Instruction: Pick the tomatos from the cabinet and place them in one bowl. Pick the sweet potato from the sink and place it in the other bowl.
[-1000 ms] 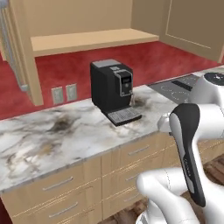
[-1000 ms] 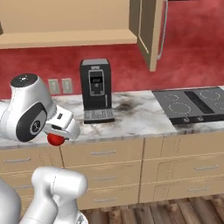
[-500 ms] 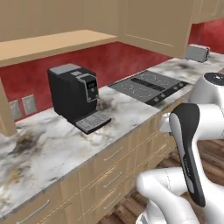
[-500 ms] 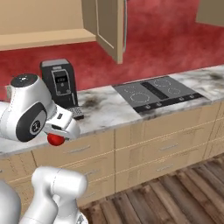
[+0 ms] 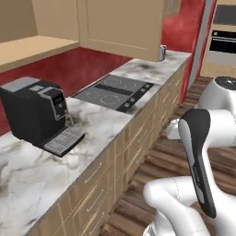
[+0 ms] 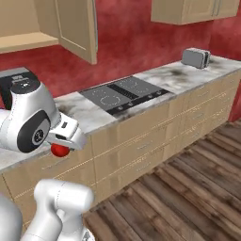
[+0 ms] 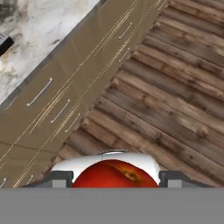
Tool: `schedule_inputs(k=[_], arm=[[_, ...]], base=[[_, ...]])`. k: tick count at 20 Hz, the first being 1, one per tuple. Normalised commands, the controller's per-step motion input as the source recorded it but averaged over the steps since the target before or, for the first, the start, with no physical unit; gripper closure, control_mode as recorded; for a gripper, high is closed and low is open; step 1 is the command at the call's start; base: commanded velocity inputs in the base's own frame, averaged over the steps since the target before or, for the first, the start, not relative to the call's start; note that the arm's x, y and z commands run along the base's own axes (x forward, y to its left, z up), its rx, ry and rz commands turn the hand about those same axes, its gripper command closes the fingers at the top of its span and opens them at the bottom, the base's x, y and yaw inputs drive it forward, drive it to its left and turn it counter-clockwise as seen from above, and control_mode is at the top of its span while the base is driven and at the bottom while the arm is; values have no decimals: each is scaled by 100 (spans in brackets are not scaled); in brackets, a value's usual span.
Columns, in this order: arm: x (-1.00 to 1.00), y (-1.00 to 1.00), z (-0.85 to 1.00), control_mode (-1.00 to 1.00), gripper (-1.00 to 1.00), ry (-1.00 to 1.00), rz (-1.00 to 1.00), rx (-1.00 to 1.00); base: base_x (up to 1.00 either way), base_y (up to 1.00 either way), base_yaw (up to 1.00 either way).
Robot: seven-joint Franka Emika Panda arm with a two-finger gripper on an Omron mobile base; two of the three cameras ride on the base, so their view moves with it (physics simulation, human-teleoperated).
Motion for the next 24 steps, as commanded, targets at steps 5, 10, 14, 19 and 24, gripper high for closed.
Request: schedule_inputs(k=[5,10,14,19,24], arm=[[0,0,0,100,100,0,0,0],[0,0,0,100,100,0,0,0],[0,0,0,100,100,0,0,0],[0,0,0,100,100,0,0,0],[0,0,0,100,100,0,0,0]], base=[[2,0,-48],[0,0,-47],[2,0,-47],[0,0,-46],[0,0,-47]])
